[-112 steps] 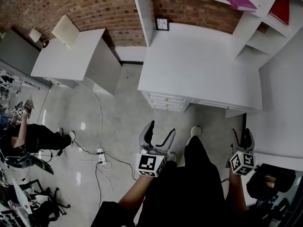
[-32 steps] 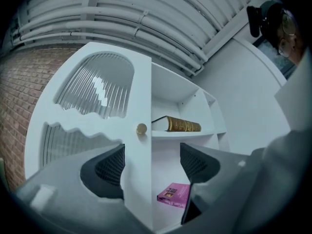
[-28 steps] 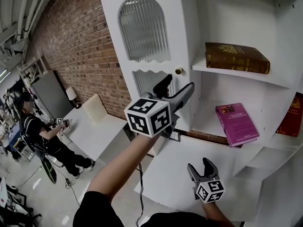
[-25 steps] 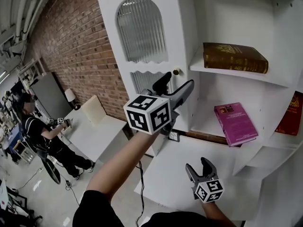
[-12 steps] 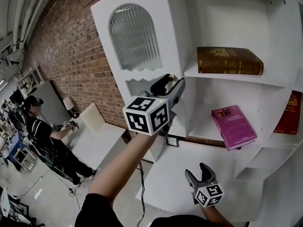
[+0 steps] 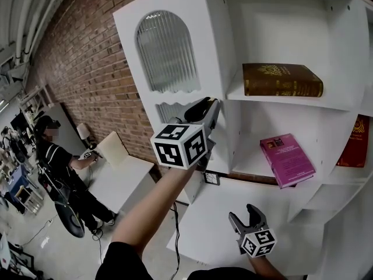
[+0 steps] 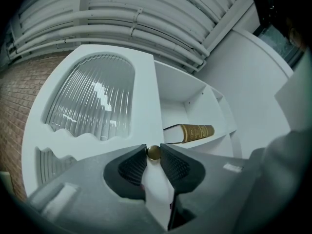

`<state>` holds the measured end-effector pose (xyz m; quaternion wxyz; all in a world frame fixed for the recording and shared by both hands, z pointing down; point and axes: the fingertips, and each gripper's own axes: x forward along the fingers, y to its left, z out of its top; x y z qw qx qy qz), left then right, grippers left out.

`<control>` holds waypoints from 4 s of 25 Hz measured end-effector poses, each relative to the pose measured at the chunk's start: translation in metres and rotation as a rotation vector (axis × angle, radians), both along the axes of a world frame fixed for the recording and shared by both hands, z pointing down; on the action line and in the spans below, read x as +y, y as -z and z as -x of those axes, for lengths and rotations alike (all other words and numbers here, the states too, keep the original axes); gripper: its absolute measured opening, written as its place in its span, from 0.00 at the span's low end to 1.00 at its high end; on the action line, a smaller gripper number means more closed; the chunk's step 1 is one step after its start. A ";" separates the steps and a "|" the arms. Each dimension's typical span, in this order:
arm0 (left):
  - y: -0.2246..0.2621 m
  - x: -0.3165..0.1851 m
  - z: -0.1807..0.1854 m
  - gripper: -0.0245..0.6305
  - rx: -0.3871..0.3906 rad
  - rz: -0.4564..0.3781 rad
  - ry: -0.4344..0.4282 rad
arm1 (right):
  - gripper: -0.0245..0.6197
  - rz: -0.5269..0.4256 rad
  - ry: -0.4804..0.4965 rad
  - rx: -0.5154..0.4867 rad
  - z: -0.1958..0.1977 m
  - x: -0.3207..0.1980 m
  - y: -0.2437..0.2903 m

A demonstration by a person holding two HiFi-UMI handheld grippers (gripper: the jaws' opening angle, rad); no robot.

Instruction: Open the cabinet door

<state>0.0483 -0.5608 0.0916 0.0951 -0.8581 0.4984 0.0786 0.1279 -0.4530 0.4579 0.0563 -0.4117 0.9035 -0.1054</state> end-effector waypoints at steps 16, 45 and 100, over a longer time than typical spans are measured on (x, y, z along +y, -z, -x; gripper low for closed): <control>0.000 0.029 0.010 0.17 0.004 -0.026 -0.058 | 0.53 -0.053 0.055 0.023 0.014 -0.039 0.045; -0.002 0.037 0.015 0.17 0.046 0.009 -0.082 | 0.20 -0.077 0.157 0.153 0.078 -0.099 0.055; 0.002 0.142 0.091 0.16 0.072 0.055 -0.238 | 0.15 -0.030 -0.058 0.212 0.147 0.019 0.060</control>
